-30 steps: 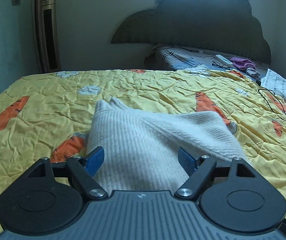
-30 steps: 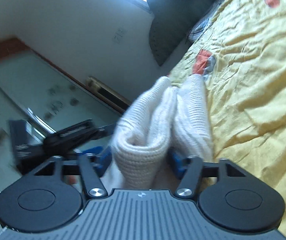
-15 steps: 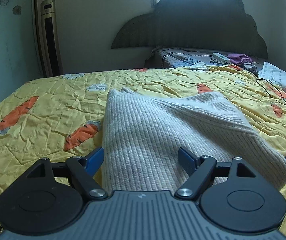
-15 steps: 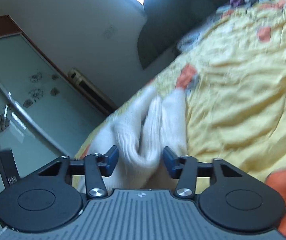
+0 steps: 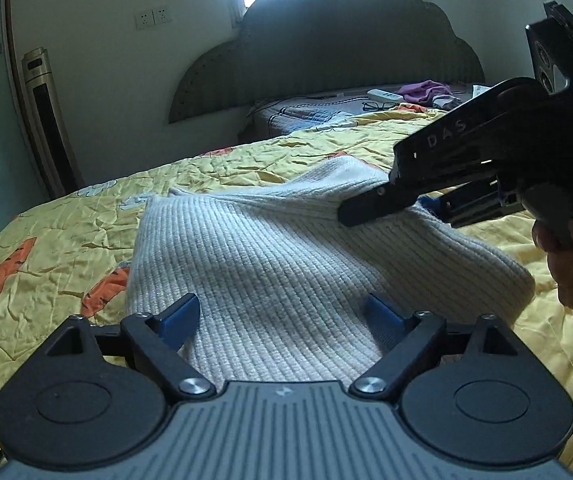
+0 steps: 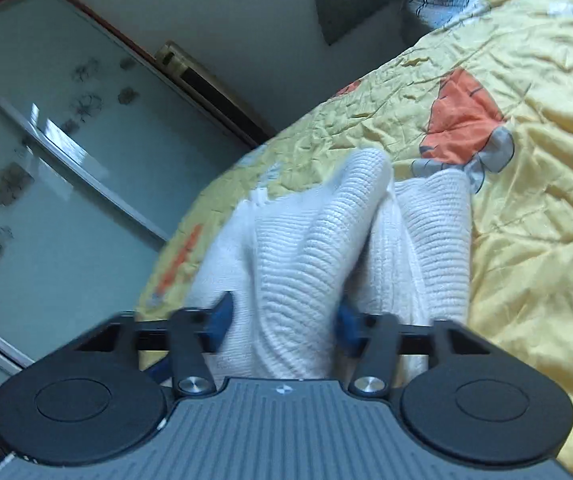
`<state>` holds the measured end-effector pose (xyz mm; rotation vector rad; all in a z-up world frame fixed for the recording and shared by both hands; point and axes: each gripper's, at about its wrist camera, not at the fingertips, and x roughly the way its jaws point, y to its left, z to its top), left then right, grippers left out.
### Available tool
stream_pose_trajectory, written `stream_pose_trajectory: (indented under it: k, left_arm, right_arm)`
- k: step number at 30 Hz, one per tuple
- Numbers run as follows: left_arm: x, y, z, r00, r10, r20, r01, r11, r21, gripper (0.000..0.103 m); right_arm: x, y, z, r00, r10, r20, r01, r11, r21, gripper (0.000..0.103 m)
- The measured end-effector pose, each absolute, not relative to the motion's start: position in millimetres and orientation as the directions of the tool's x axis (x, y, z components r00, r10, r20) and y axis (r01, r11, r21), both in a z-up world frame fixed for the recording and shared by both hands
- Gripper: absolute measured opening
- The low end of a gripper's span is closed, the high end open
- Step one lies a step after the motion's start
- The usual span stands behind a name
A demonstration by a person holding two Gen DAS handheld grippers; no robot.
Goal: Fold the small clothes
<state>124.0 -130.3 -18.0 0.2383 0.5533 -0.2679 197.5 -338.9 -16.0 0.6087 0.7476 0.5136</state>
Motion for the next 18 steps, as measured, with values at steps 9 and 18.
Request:
stream_pose_trajectory:
  k: [9,18]
  left_arm:
    - [116.2,-135.0,-24.0,0.816,-0.191,-0.545,0.339,0.923,0.183,0.094]
    - [118.0,-130.5,-21.0,0.804,-0.19,-0.564,0.317,0.939,0.135,0.094]
  right_arm:
    - [187.0,-348.3,-23.0,0.685,0.54,-0.49,-0.185,0.779,0.6,0.032]
    - [126.1,-332.3,29.8,0.799,0.427,-0.423,-0.259,0.88,0.398,0.04]
